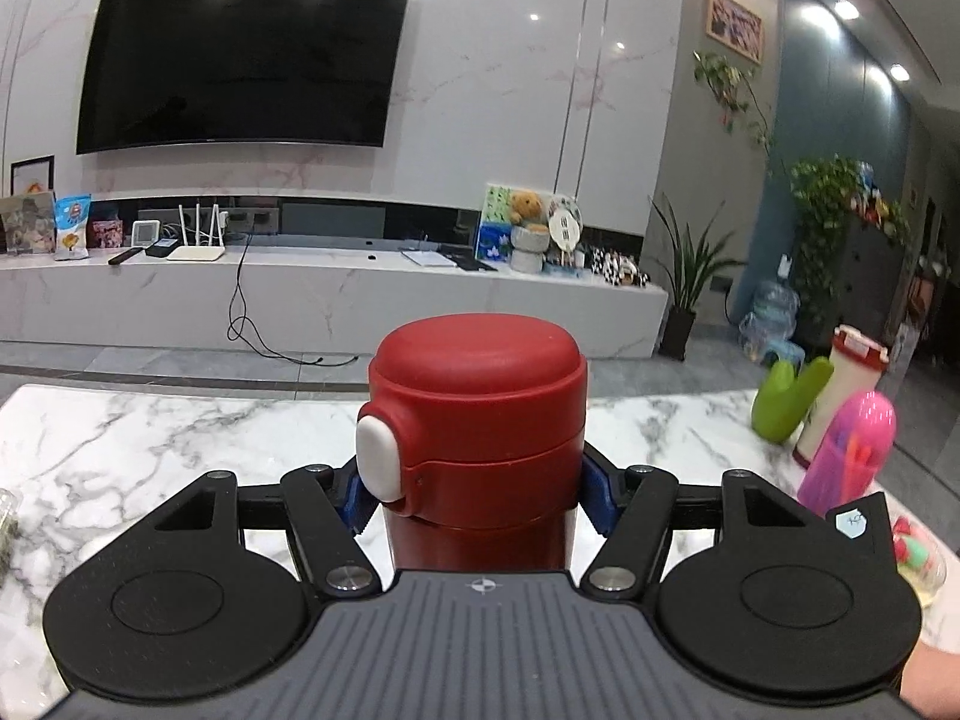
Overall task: Clean container
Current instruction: 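Tilt the red bottle in the left gripper and wipe its base with the right-gripper towel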
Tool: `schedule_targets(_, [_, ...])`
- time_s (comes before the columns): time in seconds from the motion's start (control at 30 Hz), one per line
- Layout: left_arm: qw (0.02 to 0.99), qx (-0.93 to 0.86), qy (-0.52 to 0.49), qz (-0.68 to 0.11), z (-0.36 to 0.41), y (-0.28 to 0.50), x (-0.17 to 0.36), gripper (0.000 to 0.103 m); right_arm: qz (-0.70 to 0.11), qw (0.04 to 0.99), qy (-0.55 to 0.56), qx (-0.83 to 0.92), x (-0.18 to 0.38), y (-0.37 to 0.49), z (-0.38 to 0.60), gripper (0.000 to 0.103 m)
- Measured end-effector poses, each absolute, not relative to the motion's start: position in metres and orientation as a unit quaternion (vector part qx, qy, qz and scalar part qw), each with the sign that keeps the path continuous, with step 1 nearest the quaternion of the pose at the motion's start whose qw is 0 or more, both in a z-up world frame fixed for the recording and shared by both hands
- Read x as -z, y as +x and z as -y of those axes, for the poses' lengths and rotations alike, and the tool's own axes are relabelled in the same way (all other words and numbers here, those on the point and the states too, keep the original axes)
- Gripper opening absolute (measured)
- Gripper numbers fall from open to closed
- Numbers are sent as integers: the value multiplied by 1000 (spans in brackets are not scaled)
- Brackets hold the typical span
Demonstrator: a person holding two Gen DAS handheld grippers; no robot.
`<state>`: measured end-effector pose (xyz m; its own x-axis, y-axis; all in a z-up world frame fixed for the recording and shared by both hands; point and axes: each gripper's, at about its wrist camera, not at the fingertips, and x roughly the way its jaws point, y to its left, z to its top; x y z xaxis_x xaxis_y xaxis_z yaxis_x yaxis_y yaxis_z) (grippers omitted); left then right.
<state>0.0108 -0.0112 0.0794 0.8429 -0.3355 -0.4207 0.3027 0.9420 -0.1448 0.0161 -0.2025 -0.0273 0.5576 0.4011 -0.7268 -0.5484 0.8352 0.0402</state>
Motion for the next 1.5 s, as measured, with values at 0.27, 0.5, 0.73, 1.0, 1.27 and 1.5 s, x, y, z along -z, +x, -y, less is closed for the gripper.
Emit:
schedule_targets(0.27, [965,159,-66,-197,10,14,-83,62,-359,880,-35,-310,11,11,197,21])
schedule_targets(0.5, [963,170,-84,-191,12,15,-80,62,-355,872,-8,-337,7,12,184,20])
schedule_targets(0.73, [969,159,-62,-179,16,14,-78,62,-357,866,-7,-349,4,7,173,20])
schedule_targets(1.0, [976,126,-35,-173,8,11,-77,62,-358,866,-7,-349,-4,-4,184,19])
schedule_targets(1.27, [973,141,-41,-178,6,8,-80,62,-350,878,0,-326,-9,-5,202,19])
schedule_targets(1.5, [964,190,-55,-180,15,6,-81,62,-351,876,-4,-331,-3,-3,195,19])
